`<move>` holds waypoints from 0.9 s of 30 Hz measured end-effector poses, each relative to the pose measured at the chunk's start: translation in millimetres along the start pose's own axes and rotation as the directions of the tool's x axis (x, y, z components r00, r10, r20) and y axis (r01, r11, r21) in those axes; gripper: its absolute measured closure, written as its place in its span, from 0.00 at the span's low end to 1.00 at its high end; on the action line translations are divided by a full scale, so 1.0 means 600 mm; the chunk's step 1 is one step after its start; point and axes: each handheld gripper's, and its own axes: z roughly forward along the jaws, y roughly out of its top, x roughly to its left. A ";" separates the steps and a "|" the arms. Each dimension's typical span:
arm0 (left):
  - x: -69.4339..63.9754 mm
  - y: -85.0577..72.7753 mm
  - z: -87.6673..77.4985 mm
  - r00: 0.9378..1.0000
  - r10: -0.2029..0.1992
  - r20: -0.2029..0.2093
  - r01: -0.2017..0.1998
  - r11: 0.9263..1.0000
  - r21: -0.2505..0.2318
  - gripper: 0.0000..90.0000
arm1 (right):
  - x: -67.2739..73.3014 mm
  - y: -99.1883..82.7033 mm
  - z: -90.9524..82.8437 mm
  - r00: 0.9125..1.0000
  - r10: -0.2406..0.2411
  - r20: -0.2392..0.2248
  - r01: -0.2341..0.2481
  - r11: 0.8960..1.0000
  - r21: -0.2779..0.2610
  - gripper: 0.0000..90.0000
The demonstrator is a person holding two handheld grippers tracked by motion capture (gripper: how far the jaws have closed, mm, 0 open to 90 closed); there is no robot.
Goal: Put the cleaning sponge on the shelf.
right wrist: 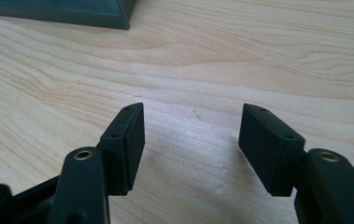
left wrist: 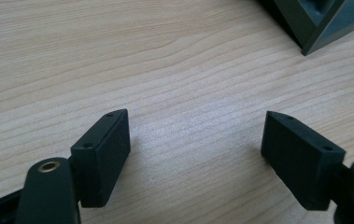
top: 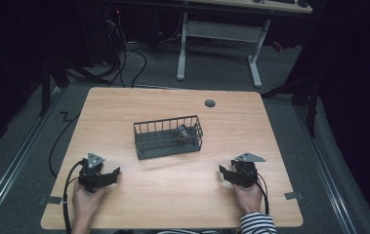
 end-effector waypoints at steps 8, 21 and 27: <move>0.000 0.000 0.000 1.000 0.000 0.000 0.000 1.000 0.000 0.27 | -0.002 -0.002 0.005 1.000 -0.007 0.008 0.007 1.000 0.016 0.45; 0.000 0.000 0.000 1.000 0.000 0.000 0.000 1.000 0.000 0.27 | 0.007 -0.006 0.007 0.997 -0.058 0.058 0.057 0.998 0.011 0.41; 0.000 0.000 0.000 1.000 -0.001 0.000 0.001 1.000 0.000 0.27 | 0.007 -0.006 0.007 0.997 -0.058 0.059 0.057 0.998 0.011 0.41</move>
